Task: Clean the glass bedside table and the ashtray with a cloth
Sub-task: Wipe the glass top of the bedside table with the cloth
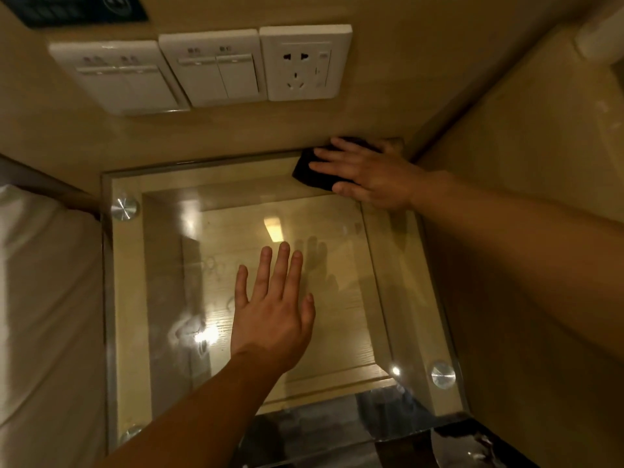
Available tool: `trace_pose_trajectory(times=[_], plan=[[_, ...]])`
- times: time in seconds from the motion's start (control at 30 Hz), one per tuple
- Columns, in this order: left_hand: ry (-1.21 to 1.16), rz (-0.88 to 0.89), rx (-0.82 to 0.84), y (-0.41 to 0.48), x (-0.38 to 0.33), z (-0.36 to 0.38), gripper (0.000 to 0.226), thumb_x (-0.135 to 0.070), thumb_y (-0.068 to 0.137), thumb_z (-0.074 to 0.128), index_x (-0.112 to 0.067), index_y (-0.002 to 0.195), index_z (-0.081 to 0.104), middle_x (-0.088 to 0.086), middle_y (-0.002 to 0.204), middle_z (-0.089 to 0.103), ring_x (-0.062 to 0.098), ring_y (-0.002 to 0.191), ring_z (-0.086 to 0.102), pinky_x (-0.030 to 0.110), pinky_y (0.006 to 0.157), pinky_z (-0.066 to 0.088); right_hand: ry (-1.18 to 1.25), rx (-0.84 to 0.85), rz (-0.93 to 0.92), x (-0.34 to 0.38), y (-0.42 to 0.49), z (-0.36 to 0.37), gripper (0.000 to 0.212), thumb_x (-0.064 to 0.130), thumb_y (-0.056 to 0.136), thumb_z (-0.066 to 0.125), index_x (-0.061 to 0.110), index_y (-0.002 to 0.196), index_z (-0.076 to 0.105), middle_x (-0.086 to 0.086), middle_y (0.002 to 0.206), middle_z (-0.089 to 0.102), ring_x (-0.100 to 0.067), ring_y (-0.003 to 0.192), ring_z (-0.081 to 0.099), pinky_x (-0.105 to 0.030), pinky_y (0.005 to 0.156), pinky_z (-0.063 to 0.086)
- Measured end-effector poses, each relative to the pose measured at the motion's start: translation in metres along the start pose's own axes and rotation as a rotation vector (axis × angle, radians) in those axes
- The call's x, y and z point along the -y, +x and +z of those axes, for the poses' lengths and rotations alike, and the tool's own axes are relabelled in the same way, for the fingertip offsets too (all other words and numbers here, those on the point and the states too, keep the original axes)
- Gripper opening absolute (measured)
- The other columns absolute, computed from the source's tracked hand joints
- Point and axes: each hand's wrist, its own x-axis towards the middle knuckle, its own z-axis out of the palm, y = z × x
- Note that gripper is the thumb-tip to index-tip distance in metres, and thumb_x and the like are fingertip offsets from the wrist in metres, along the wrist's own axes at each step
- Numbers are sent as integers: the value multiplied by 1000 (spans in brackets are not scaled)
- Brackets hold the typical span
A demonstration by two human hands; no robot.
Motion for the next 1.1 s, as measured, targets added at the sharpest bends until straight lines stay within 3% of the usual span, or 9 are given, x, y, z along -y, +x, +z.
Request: trace_pose_trajectory(times=[0.23,0.6,1.1], plan=[[-7,-10,-6,0,2,1,67,-51,105,10,-26,165,-6,-2,173,-14,19,159,-20,56,128,-4,75,-74,-7,0,3,19,50,37,110,30,46,158,18,17,170,10,-10,157,-3,-55,120,8],[5,-23,-61,0,-1,-1,65,-49,107,15,-25,166,3,-2,175,-5,19,160,-12,52,128,-6,81,-140,-23,20,-29,52,50,34,109,33,40,158,23,11,169,18,-18,158,6,-52,117,16],[9,-8,-140,-2,-1,4,65,-49,108,21,-24,166,8,0,175,2,21,161,-3,56,128,2,128,-130,-65,77,-137,117,51,31,108,37,43,156,28,15,168,19,-13,158,4,-37,116,3]])
